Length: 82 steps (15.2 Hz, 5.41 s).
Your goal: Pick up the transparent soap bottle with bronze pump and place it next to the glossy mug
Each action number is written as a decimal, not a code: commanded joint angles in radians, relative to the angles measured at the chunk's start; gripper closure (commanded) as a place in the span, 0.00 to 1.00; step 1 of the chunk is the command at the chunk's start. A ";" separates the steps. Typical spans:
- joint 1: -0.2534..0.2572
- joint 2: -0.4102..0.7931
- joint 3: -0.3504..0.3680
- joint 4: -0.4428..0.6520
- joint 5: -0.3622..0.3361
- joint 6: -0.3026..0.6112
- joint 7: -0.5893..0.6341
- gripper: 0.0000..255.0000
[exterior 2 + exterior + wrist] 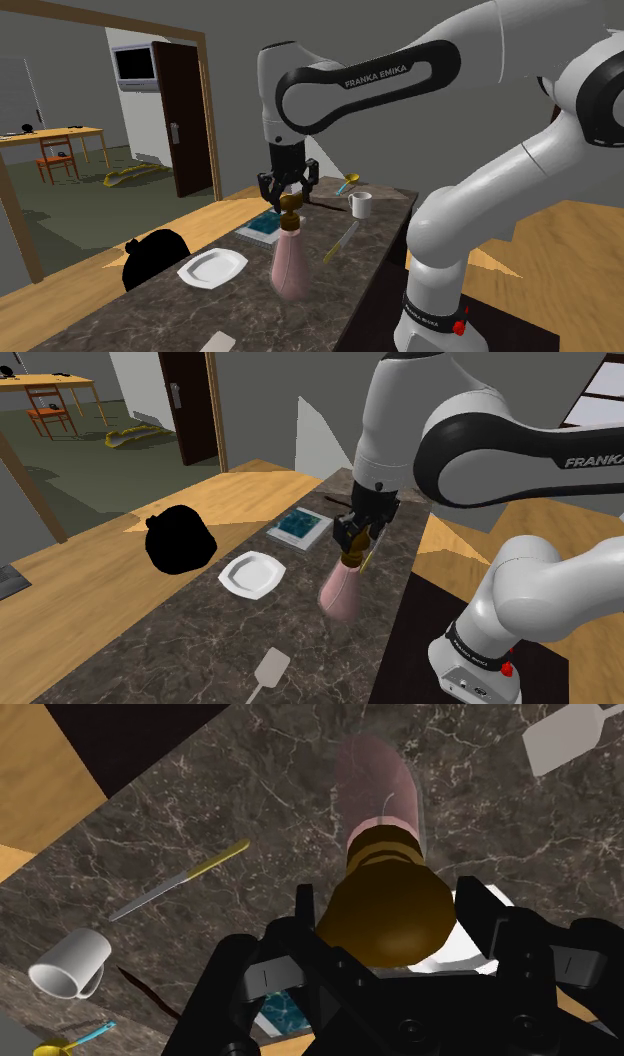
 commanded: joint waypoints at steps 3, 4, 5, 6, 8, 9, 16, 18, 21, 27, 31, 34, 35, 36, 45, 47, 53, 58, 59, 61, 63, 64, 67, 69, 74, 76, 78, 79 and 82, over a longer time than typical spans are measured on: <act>-0.003 -0.007 -0.012 0.048 -0.007 -0.055 -0.007 1.00; -0.004 -0.007 -0.014 0.062 -0.009 -0.068 -0.008 1.00; -0.005 -0.006 -0.017 0.075 -0.011 -0.081 -0.010 1.00; -0.007 -0.006 -0.019 0.089 -0.013 -0.094 -0.011 1.00; -0.009 -0.004 -0.023 0.116 -0.017 -0.119 -0.014 1.00; -0.010 -0.003 -0.026 0.130 -0.019 -0.132 -0.015 1.00; -0.020 0.012 -0.039 0.232 -0.032 -0.219 -0.024 1.00; -0.023 0.018 -0.042 0.263 -0.036 -0.243 -0.026 1.00; -0.027 0.029 -0.047 0.310 -0.041 -0.279 -0.029 1.00; -0.036 0.055 -0.054 0.409 -0.052 -0.352 -0.035 1.00; -0.043 0.076 -0.057 0.478 -0.059 -0.400 -0.038 1.00; -0.047 0.094 -0.058 0.532 -0.064 -0.436 -0.040 1.00; -0.049 0.101 -0.059 0.551 -0.066 -0.448 -0.041 1.00; -0.051 0.107 -0.059 0.570 -0.067 -0.460 -0.041 1.00; -0.066 0.175 -0.058 0.749 -0.084 -0.573 -0.045 1.00; -0.070 0.193 -0.056 0.792 -0.088 -0.599 -0.046 1.00; -0.081 0.252 -0.048 0.931 -0.102 -0.680 -0.046 1.00; -0.091 0.310 -0.036 1.060 -0.116 -0.752 -0.043 1.00; -0.093 0.323 -0.033 1.088 -0.119 -0.768 -0.042 1.00; -0.096 0.341 -0.028 1.126 -0.123 -0.789 -0.041 1.00; -0.099 0.309 -0.080 1.090 -0.136 -0.780 -0.101 1.00; -0.101 0.296 -0.105 1.075 -0.143 -0.776 -0.131 1.00; -0.107 0.263 -0.176 1.035 -0.169 -0.763 -0.217 1.00; -0.111 0.247 -0.223 1.015 -0.189 -0.755 -0.272 1.00; -0.123 0.226 -0.335 0.986 -0.242 -0.731 -0.408 1.00; -0.129 0.226 -0.379 0.983 -0.263 -0.720 -0.462 1.00; -0.135 0.230 -0.423 0.984 -0.283 -0.709 -0.515 1.00; -0.138 0.233 -0.446 0.986 -0.293 -0.703 -0.541 1.00; -0.147 0.251 -0.513 1.001 -0.320 -0.686 -0.621 1.00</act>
